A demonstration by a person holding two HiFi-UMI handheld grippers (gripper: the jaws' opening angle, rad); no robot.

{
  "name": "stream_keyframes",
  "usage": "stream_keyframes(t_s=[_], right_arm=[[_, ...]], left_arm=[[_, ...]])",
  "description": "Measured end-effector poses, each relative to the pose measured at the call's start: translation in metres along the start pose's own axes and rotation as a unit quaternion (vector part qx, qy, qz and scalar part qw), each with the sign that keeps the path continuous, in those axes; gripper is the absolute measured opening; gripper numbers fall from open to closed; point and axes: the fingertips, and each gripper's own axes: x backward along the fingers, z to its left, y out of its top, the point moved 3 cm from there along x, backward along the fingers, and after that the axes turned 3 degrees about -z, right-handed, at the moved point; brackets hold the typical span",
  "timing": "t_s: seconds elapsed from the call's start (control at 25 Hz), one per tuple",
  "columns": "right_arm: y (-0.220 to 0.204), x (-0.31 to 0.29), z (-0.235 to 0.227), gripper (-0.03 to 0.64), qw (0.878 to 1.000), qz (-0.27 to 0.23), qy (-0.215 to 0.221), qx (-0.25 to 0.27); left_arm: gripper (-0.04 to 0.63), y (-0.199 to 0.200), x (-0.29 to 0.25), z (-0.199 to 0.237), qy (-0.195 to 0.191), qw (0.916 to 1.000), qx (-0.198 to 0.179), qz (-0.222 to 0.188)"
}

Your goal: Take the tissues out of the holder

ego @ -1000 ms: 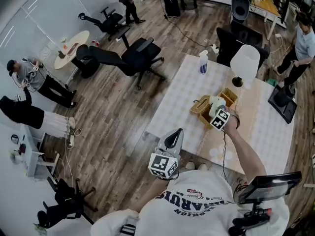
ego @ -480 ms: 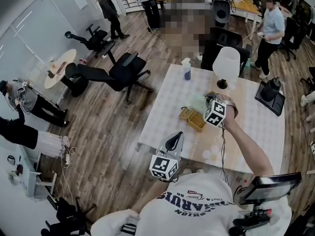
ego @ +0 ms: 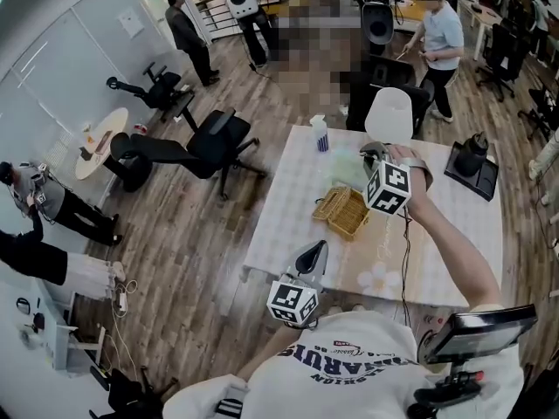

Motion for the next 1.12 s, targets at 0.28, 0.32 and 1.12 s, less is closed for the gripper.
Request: stream_keyframes(t_s=[0.28, 0.32, 1.12], right_arm=[[0.003, 0.001, 0.006, 0.003, 1.0, 0.001, 0.002, -0.009], [0.003, 0.001, 0.007, 0.003, 1.0, 0.002, 0.004, -0.011], [-0.076, 0.037, -0.002, 0.003, 0.995, 0.081, -0.033, -0.053]], left_arm=[[0.003, -0.002, 0.001, 0.003, -0.011, 0.9999, 0.004, 0.004], [0.003, -0.001, 0.002, 0.003, -0.011, 0.9999, 0.004, 0.004], [0.003, -0.018, -0.019, -0.014, -0.067, 0.9974, 0.021, 0.017]])
